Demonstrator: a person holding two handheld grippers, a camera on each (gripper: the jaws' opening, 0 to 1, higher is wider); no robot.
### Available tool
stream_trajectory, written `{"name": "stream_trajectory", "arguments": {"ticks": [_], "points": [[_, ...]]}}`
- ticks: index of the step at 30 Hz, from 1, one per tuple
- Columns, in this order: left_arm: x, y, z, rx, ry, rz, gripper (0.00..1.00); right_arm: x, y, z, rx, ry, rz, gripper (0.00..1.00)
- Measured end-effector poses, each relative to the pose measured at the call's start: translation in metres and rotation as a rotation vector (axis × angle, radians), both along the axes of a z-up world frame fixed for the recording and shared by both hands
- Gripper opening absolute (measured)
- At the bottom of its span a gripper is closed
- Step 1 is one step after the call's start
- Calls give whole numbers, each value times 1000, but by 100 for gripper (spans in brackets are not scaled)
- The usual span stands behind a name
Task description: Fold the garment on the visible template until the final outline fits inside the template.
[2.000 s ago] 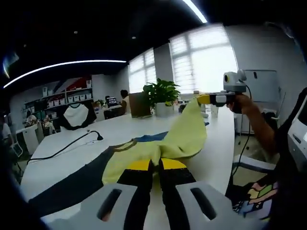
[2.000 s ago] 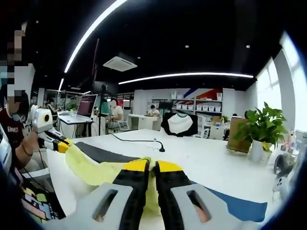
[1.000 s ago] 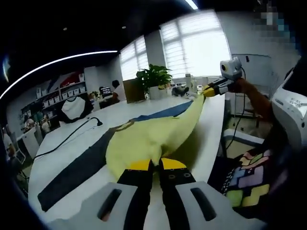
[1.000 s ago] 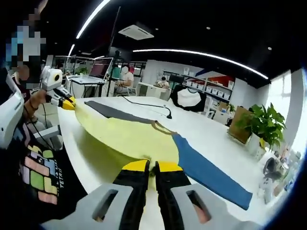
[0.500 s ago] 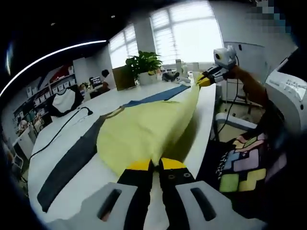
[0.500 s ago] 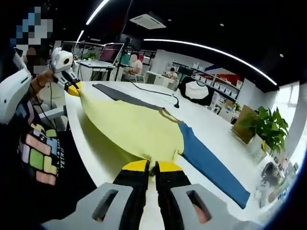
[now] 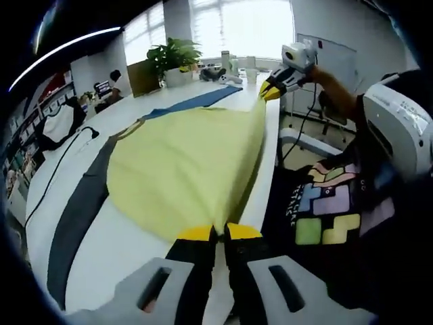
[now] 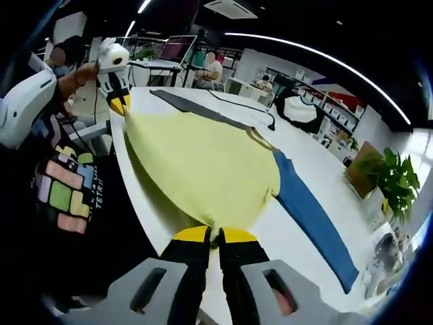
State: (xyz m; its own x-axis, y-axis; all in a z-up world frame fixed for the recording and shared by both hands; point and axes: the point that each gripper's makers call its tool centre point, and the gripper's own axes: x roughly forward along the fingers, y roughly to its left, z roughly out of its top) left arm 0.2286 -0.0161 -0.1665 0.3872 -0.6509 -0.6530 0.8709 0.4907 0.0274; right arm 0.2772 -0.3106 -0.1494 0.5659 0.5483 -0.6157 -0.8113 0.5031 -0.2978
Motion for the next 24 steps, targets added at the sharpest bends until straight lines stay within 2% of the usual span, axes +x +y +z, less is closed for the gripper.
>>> {"name": "stream_trajectory", "arguments": {"ticks": [6, 9, 10, 17, 24], "points": [[1, 0, -4, -57, 101, 15, 5, -2, -2, -12, -36, 60, -5, 3], [-2, 1, -8, -38, 105, 3, 5, -6, 0, -18, -67, 84, 12, 3], [-3, 1, -9, -40, 124, -3, 5, -9, 0, -20, -75, 99, 18, 3], [-2, 2, -13, -91, 197, 6, 5, -11, -1, -27, -92, 134, 25, 3], [-1, 2, -12, -149, 221, 28, 7, -10, 1, -27, -86, 142, 21, 3]]}}
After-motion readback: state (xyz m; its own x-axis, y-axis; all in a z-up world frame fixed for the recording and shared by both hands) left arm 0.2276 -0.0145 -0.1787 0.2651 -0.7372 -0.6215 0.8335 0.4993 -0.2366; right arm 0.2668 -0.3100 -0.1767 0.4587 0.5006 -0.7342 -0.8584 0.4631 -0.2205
